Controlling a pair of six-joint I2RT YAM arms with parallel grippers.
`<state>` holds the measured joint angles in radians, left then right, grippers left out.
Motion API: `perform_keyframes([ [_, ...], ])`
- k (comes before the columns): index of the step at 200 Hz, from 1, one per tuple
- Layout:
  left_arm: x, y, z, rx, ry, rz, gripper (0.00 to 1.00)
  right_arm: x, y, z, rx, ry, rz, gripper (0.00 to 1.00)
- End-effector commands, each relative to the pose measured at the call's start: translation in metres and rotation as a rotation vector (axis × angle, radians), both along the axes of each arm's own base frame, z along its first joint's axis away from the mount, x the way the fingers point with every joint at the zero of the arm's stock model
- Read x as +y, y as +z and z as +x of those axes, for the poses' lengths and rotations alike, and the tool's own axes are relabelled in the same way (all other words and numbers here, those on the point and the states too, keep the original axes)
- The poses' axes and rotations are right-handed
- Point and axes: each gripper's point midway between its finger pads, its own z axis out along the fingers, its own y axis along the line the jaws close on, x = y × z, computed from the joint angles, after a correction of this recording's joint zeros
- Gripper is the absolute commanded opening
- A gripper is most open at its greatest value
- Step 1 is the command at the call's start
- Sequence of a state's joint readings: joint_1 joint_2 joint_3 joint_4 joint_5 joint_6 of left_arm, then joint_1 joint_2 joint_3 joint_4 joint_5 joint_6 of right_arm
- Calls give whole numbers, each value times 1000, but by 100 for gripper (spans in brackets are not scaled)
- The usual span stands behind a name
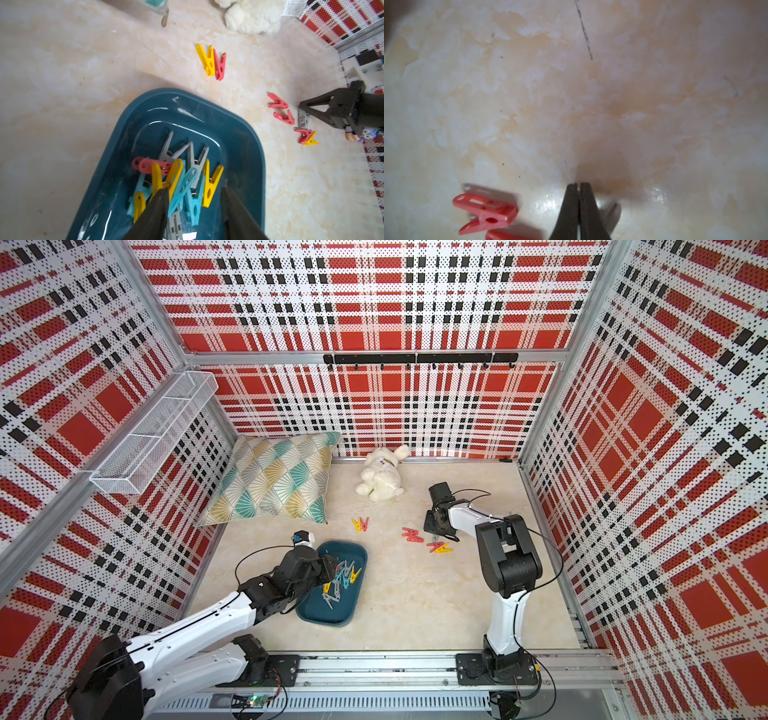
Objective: Put the clothespins into the storage box
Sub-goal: Pick up the clothespin from the center of the board.
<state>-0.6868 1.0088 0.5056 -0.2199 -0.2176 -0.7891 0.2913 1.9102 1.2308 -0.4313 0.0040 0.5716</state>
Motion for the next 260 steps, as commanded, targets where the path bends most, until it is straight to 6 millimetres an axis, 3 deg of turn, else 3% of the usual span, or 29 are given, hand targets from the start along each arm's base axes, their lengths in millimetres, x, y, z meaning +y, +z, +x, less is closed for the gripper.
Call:
perform_keyframes([
  [1, -7, 28, 7, -69, -25, -20, 48, 10, 33, 2, -63, 7, 82, 0],
  [55, -46, 57, 16, -138, -135, -173, 49, 48, 68, -8, -101, 71, 235, 0],
  [117, -90, 67, 21, -163, -239, -331, 49, 127, 101, -34, -118, 206, 399, 2],
  [181, -105, 64, 26, -158, -256, -394, 49, 190, 137, -66, -124, 316, 538, 3],
  [260, -109, 56, 27, -140, -258, -390, 49, 219, 170, -91, -139, 384, 627, 6],
])
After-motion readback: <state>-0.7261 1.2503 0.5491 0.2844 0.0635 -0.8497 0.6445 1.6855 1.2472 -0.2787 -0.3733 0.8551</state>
